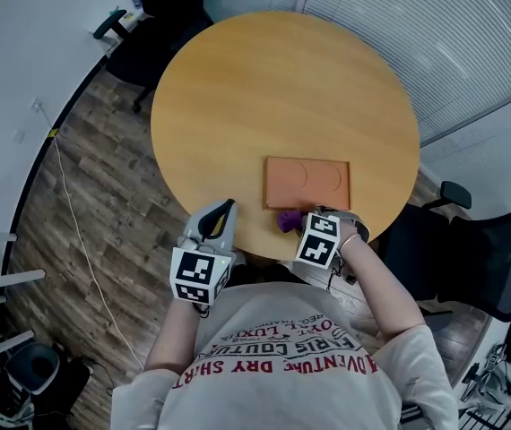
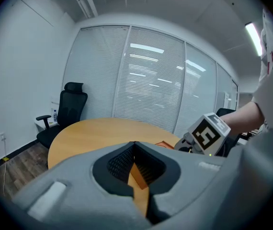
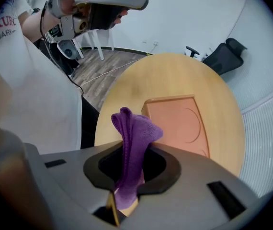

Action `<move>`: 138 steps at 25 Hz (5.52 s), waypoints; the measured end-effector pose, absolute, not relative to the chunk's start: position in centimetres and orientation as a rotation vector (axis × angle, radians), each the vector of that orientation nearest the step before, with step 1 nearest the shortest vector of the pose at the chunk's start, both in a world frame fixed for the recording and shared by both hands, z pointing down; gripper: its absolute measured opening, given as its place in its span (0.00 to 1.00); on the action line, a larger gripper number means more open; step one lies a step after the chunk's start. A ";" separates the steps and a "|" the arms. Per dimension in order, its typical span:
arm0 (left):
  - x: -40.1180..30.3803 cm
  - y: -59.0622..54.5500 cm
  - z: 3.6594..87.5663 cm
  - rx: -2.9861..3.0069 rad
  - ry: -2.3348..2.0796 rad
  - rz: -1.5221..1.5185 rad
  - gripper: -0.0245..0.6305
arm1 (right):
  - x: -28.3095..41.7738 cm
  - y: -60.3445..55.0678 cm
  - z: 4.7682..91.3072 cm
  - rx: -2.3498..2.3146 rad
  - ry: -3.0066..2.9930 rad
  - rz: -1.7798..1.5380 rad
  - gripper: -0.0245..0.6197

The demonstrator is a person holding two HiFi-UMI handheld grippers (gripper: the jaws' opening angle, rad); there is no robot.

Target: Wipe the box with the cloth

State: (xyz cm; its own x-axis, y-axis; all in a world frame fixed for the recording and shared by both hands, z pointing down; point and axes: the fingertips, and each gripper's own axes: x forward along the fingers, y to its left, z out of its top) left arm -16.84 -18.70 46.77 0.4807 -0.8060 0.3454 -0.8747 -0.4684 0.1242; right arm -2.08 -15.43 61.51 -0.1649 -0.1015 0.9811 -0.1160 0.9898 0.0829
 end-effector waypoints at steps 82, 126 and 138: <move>-4.9 -21.4 47.4 2.482 -1.383 0.398 0.05 | 6.9 -23.3 56.9 0.457 -1.944 -0.103 0.15; -2.0 -18.3 51.3 2.359 -1.470 0.433 0.05 | 10.2 -22.0 62.6 0.346 -1.916 -0.101 0.15; -1.6 -17.2 50.9 2.414 -1.454 0.422 0.05 | 10.7 -16.3 64.2 0.208 -1.849 0.047 0.15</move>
State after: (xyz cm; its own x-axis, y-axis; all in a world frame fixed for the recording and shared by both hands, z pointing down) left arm -1.62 -17.17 50.89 0.4474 -0.8036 0.3924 -0.8888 -0.4481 0.0957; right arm 10.67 -16.33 64.25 -0.2708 -0.1185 0.9553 -0.1668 0.9832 0.0747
